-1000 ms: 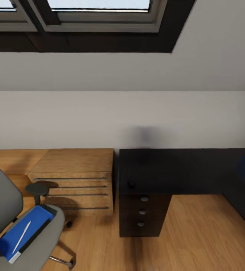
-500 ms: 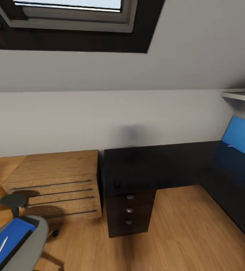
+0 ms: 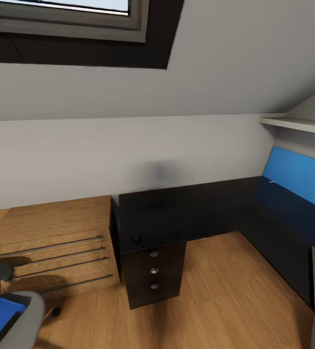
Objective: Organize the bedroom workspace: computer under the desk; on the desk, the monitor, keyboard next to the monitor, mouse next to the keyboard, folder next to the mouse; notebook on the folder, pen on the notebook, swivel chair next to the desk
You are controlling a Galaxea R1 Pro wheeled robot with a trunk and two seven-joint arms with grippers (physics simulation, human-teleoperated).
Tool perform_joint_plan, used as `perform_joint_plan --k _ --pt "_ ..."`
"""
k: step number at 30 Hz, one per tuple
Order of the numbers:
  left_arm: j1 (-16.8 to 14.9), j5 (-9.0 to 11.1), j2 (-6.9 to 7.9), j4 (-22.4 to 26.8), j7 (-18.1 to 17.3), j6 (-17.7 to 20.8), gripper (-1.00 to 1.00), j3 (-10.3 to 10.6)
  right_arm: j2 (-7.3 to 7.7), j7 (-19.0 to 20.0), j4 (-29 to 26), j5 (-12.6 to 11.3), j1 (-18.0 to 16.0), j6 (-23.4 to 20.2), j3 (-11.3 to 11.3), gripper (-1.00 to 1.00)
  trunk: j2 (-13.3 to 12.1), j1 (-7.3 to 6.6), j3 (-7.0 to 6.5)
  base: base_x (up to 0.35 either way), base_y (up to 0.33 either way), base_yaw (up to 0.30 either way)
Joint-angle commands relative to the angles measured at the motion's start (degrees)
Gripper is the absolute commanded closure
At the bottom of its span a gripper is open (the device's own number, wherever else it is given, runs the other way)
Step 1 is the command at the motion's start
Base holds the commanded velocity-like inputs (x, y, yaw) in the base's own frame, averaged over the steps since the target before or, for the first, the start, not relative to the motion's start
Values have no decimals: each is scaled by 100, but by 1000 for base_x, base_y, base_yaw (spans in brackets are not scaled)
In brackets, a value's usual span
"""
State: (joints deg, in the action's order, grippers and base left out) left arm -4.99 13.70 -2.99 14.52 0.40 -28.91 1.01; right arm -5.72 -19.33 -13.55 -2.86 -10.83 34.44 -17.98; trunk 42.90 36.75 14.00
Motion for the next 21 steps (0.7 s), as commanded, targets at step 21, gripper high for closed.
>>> perform_joint_plan --k 21 --pt "-2 27 4 -1 4 -10 -100 6 1 -36 28 -31 -6 78 -43 -100 6 1 -90 -32 0 -246"
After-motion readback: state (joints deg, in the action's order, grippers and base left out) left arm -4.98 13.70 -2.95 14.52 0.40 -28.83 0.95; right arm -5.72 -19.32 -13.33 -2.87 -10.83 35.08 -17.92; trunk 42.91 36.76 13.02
